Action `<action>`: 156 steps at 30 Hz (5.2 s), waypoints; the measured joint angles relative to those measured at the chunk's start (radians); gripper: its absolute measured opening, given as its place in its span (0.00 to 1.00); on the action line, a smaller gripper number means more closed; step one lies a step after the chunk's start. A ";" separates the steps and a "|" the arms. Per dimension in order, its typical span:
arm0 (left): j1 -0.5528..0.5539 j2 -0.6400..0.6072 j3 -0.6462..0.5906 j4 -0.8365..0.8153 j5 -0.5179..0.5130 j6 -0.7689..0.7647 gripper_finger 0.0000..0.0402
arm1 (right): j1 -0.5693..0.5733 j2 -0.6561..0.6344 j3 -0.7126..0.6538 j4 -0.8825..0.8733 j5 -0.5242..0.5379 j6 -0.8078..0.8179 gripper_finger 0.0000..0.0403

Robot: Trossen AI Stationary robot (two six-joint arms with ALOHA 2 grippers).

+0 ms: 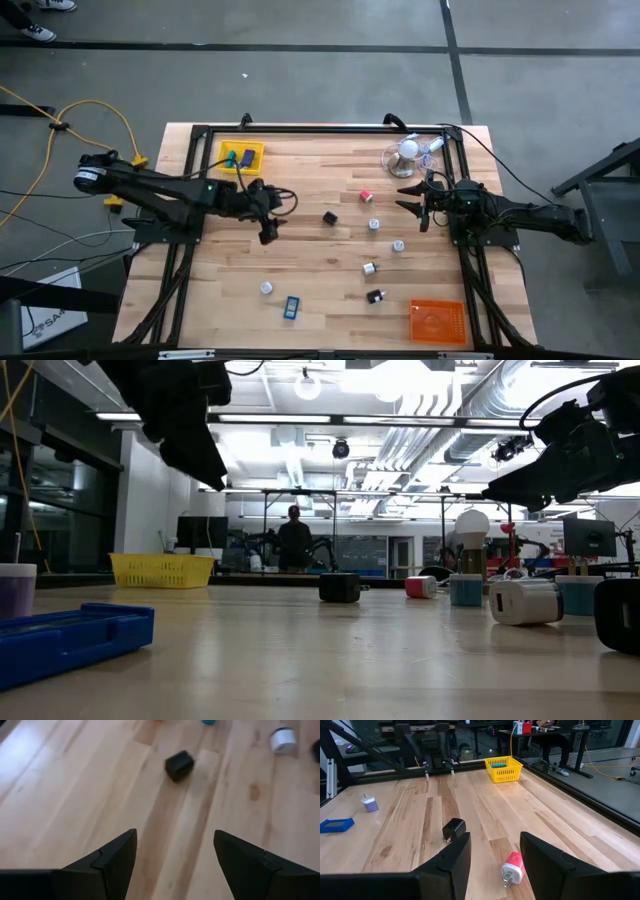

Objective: Pick & Place Office items
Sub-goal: Put the blue digital timer into the yellow bin

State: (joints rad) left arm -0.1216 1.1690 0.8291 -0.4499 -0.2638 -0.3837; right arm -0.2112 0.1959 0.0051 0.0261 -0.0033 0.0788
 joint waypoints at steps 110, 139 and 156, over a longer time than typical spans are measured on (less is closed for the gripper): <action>-0.417 0.614 0.656 -0.360 0.322 -1.424 0.64 | 0.000 0.000 0.000 0.004 0.000 0.000 0.39; -0.440 0.783 0.675 -0.382 0.254 -1.525 0.64 | 0.000 0.000 0.000 0.004 0.000 0.000 0.39; -0.428 0.844 0.675 -0.342 0.285 -1.526 0.64 | 0.000 0.005 0.000 0.001 0.000 0.000 0.39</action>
State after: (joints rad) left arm -0.5499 2.0129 1.5043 -0.7920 0.0212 -1.9094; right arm -0.2111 0.2005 0.0053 0.0273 -0.0036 0.0790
